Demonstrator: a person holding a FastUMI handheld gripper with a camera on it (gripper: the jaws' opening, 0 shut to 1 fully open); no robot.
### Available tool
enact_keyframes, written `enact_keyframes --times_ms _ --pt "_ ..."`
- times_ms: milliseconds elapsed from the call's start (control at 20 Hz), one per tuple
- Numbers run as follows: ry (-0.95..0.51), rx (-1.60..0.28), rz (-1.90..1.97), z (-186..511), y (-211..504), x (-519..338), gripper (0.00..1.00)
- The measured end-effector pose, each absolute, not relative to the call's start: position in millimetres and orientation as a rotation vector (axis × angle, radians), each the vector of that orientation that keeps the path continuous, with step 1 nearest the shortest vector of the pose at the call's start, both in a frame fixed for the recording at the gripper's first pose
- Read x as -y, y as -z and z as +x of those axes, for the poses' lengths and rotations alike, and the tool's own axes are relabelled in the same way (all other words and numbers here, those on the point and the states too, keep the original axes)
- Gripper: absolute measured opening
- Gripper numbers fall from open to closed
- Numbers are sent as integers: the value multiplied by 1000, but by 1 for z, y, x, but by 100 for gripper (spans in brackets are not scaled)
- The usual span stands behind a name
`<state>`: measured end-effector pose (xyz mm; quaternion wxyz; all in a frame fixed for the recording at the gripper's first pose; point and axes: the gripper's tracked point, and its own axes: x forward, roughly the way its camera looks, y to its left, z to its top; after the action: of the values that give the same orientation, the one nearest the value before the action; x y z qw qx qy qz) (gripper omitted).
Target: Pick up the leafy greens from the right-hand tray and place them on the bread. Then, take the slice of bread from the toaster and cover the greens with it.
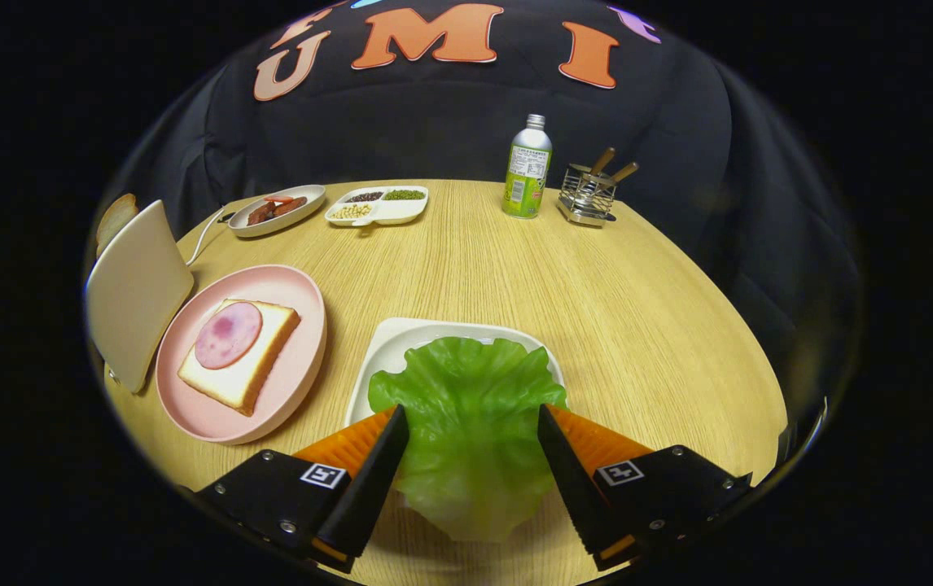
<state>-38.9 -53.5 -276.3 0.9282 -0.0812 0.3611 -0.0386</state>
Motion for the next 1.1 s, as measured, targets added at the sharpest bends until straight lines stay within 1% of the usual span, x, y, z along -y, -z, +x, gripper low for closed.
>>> enact_keyframes --times_ms 50,200,300,650,850,900,1050,1100 --pt "77 -744 -156 -39 277 52 95" --pt "55 -753 -146 -42 280 50 87" --pt "52 -761 -123 -42 282 49 84" --pt "47 -766 -103 -38 283 47 64" --pt "50 -773 -98 -38 284 49 48" --pt "52 -773 -97 -38 284 49 39" --pt "59 -775 -98 -38 284 51 26" --pt "61 -777 -100 -39 284 52 18"
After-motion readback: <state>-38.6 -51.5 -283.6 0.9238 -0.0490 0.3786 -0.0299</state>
